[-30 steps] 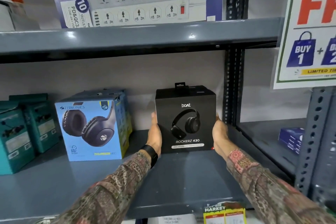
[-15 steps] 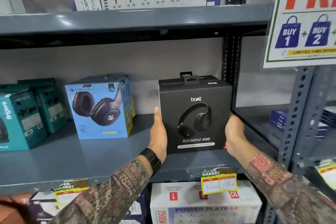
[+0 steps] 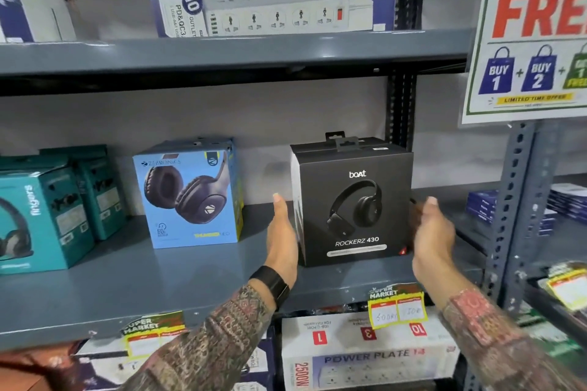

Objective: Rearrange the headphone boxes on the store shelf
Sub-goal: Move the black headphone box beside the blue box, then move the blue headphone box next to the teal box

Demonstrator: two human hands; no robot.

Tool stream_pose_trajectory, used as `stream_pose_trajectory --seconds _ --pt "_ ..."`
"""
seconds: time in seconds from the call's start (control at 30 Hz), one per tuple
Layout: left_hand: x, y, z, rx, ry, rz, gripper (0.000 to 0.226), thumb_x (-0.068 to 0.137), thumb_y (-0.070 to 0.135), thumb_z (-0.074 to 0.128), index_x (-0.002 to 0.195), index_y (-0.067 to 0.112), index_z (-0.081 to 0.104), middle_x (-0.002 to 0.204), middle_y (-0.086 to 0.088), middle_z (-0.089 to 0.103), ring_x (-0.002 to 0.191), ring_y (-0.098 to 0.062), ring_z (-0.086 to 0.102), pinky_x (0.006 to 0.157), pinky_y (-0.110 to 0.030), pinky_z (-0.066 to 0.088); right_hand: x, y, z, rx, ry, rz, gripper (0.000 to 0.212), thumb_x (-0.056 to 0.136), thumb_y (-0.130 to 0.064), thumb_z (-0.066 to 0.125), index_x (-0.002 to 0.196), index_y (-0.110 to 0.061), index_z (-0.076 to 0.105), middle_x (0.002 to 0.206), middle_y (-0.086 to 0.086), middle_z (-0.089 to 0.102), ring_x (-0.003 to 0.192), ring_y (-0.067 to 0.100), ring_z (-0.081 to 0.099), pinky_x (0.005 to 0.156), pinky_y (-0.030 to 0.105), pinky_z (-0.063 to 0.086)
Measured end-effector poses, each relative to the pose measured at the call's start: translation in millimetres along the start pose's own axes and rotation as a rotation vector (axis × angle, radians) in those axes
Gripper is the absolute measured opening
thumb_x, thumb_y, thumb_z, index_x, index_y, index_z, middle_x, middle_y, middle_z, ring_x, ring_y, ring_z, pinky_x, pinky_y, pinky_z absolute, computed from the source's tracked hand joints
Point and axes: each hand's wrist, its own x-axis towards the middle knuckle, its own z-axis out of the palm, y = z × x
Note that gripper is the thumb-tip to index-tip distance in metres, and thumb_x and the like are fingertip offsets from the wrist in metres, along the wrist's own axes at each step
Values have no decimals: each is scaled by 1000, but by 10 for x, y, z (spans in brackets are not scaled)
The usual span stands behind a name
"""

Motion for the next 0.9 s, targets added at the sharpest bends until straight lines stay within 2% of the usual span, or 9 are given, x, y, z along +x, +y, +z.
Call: stream_pose_trajectory --seconds 0.13,0.2,0.33,0.4,0.47,0.6,0.7,0.8,0.9 --pt "17 84 -568 60 63 119 70 103 65 49 163 28 45 174 0 41 160 -20 39 135 -45 25 -697 241 -92 -57 150 -385 11 102 -25 56 98 -24 66 98 3 65 88 18 58 78 28 49" --pt "-30 195 -888 76 62 169 50 105 51 55 149 26 61 168 -11 52 155 -30 49 133 -51 30 -1127 382 32 -37 49 -511 9 104 -15 56 102 -18 65 98 1 63 85 10 56 74 12 46" --pt "-106 477 -1526 119 160 311 16 109 35 58 112 31 73 139 -9 73 135 -29 65 115 -45 47 -1880 692 648 -115 -276 -519 10 95 -27 60 94 -23 69 85 -17 69 79 -1 60 74 15 46" --pt "-9 611 -1849 128 284 381 18 106 34 64 122 28 69 140 -10 71 124 -24 66 119 -53 49 -2100 783 1049 -169 -475 -429 24 89 -45 62 105 -30 72 95 -18 74 90 -1 67 87 19 51" --pt "215 759 -2204 160 382 420 49 96 45 71 140 28 61 146 -11 62 124 -21 61 121 -60 46 -2198 793 1468 -218 -592 -341 38 95 -53 63 128 -34 66 115 -22 71 104 -6 66 100 26 48" --pt "598 1114 -2637 328 253 257 123 81 64 81 173 21 13 179 -4 24 164 -26 29 134 -50 26 -1961 745 2117 -266 -662 -112 77 104 -56 50 169 -28 20 166 -13 36 152 9 37 111 24 23" --pt "888 1196 -2757 366 21 146 116 93 52 77 174 17 2 173 3 32 162 -24 35 129 -43 31 -1721 838 2462 -251 -787 -20 92 101 -63 51 170 -33 -2 178 -11 12 165 14 14 128 36 16" --pt "1211 1102 -2865 350 -140 117 87 90 37 85 161 10 42 158 -10 62 135 -27 69 101 -34 63 -1537 1057 2695 -243 -841 -10 121 74 -76 77 168 -46 7 175 -10 30 160 18 32 133 47 22" --pt "1364 1043 -2910 274 -197 144 58 91 13 84 144 2 62 138 -25 75 121 -41 76 85 -34 69 -1272 1298 2804 -289 -858 -45 129 59 -62 94 165 -46 21 165 -8 49 151 17 47 128 47 34"
